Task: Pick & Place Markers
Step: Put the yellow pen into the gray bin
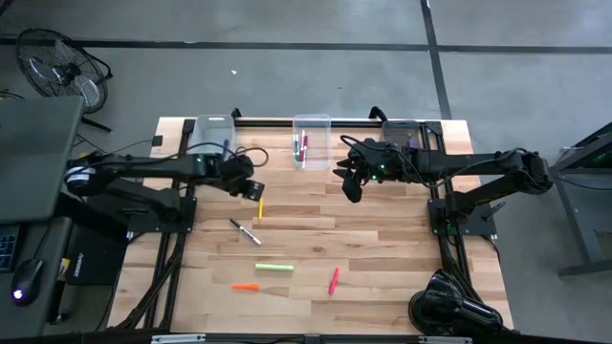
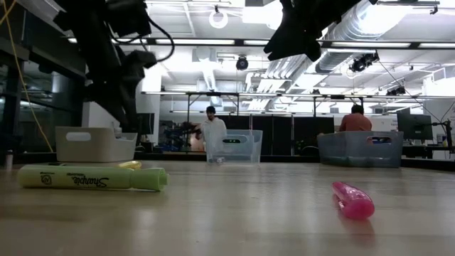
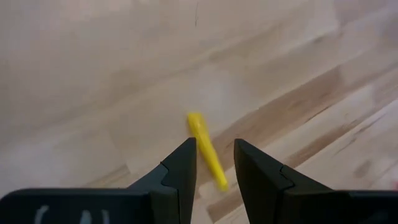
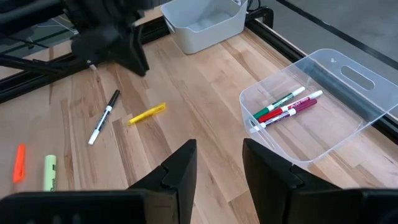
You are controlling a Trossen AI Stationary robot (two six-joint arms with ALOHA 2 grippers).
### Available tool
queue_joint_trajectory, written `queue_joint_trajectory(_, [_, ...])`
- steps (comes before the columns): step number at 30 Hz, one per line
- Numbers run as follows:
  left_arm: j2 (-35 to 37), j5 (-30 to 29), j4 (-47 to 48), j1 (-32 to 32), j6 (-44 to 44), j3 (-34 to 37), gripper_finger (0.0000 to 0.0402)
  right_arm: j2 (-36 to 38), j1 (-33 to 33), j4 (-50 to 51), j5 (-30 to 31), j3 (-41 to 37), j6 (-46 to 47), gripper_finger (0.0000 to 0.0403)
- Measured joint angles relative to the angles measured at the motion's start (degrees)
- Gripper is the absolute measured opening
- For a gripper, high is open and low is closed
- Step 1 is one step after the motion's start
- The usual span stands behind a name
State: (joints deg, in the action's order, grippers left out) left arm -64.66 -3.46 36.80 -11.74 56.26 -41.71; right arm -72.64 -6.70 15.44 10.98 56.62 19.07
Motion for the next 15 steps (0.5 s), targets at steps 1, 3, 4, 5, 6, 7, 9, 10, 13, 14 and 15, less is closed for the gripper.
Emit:
queue_joint_trajectory(1, [-1.16, 0.52, -0.23, 0.4, 0.05, 0.0, 0.0106, -0.02, -0.02, 0.0, 0.0, 0.0, 0.02, 0.0119])
queue_joint_trajectory(3, [-3.35, 2.04, -1.15, 1.16, -0.04, 0.0, 0.0106, -0.02, -0.01, 0.0, 0.0, 0.0, 0.02, 0.0119])
queue_joint_trajectory(4, [-4.4, 2.83, -1.83, 1.54, -0.27, 0.0, 0.0106, -0.02, -0.02, 0.02, 0.0, 0.0, 0.03, 0.0119])
queue_joint_trajectory(5, [-5.42, 3.2, -2.67, 2.03, -0.29, 0.0, 0.0106, -0.02, -0.01, 0.02, 0.0, 0.0, 0.11, 0.0119])
queue_joint_trajectory(6, [-6.2, 3.39, -3.48, 2.49, -0.32, 0.0, 0.0106, -0.02, -0.02, 0.0, 0.0, 0.0, 0.11, 0.0119])
queue_joint_trajectory(7, [-6.78, 3.48, -4.21, 2.82, -0.32, 0.0, 0.0106, -0.02, 0.0, 0.02, 0.0, -0.02, 0.13, 0.0119])
queue_joint_trajectory(9, [-7.92, 4.11, -5.93, 2.96, -0.27, 0.0, 0.0106, -0.02, -0.02, 0.02, 0.0, 0.0, 0.15, 0.0119])
queue_joint_trajectory(10, [-8.5, 4.57, -6.6, 2.93, -0.25, 0.0, 0.0106, -0.02, -0.02, 0.02, 0.0, 0.0, 0.15, 0.0119])
queue_joint_trajectory(13, [-9.18, 4.93, -6.78, 2.76, 0.93, 0.0, 0.0106, -0.02, -0.02, 0.02, 0.0, -0.01, 0.15, 0.0119])
queue_joint_trajectory(14, [-9.28, 4.48, -6.69, 2.76, 1.06, 0.0, 0.0106, -0.01, -0.02, 0.02, 0.0, 0.0, 0.15, 0.0119])
queue_joint_trajectory(15, [-9.36, 4.27, -6.61, 2.76, 0.99, 0.0, 0.0106, -0.02, -0.02, 0.02, 0.0, -0.02, 0.15, 0.0119])
